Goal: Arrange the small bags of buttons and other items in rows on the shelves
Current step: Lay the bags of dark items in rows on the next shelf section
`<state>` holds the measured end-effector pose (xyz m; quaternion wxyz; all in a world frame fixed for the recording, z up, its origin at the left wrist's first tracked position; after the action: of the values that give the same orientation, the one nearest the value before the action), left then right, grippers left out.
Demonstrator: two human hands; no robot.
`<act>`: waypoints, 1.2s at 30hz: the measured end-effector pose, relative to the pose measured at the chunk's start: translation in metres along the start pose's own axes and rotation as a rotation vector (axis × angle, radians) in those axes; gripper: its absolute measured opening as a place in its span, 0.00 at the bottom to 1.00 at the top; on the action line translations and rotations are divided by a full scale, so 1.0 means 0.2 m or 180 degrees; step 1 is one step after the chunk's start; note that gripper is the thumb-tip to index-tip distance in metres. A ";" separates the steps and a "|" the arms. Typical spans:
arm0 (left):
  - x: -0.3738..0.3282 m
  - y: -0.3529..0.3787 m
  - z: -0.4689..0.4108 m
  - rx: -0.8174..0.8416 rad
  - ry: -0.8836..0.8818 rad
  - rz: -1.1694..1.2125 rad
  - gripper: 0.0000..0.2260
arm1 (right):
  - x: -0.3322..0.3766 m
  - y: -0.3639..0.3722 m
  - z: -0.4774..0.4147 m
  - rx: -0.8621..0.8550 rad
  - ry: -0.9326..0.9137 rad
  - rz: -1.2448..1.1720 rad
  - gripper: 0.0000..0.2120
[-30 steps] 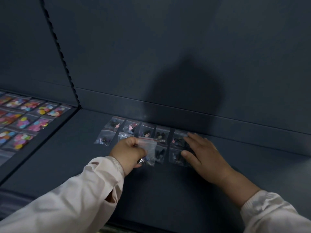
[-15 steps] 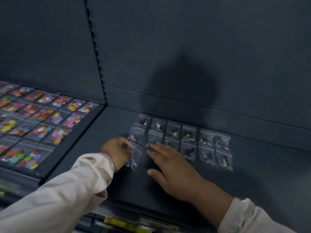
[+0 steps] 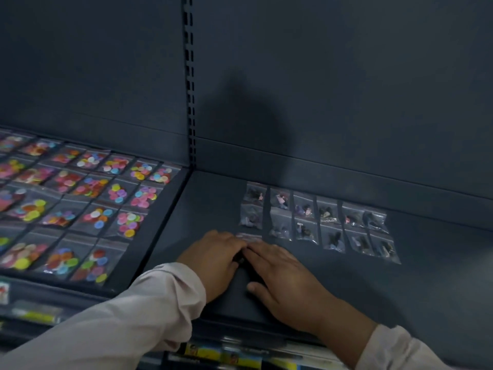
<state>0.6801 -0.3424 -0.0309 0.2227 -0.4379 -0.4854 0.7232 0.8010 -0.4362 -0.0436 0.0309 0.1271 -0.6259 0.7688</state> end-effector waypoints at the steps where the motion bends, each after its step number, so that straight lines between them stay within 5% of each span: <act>1: 0.02 0.00 0.00 0.0012 0.0028 -0.0009 0.18 | 0.01 0.00 -0.01 0.0000 0.0051 -0.0005 0.31; 15: 0.14 -0.13 0.13 0.0075 0.0153 -0.0356 0.24 | 0.15 -0.04 -0.03 -0.0005 0.0662 0.0114 0.35; 23: 0.29 -0.29 0.46 -0.0444 -0.0478 -0.1147 0.25 | 0.36 -0.16 -0.26 -0.0234 0.0205 0.0367 0.33; 27: 0.43 -0.39 0.69 -0.0625 -0.0976 -0.1363 0.26 | 0.57 -0.16 -0.42 -0.0165 -0.0158 0.0426 0.40; 33: 0.69 -0.56 1.13 -0.0921 -0.1707 -0.1118 0.28 | 1.02 -0.18 -0.66 -0.0036 -0.0749 0.0520 0.33; 36: 0.87 -0.64 1.37 -0.1154 -0.1968 -0.1123 0.28 | 1.28 -0.20 -0.81 -0.0043 -0.0996 0.0573 0.37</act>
<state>0.3433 -0.2965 0.0515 0.1060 -0.1418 -0.7171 0.6741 0.5355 -0.2990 0.0244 -0.1350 0.1884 -0.6371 0.7351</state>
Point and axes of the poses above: each hand's wrist, its own z-axis away from the middle knuckle, its own y-axis out of the palm, x = y × z, the point moved 3 cm from there along -z, towards the middle knuckle, and after that the axes turned 8 degrees about x, right-handed, at the moved point
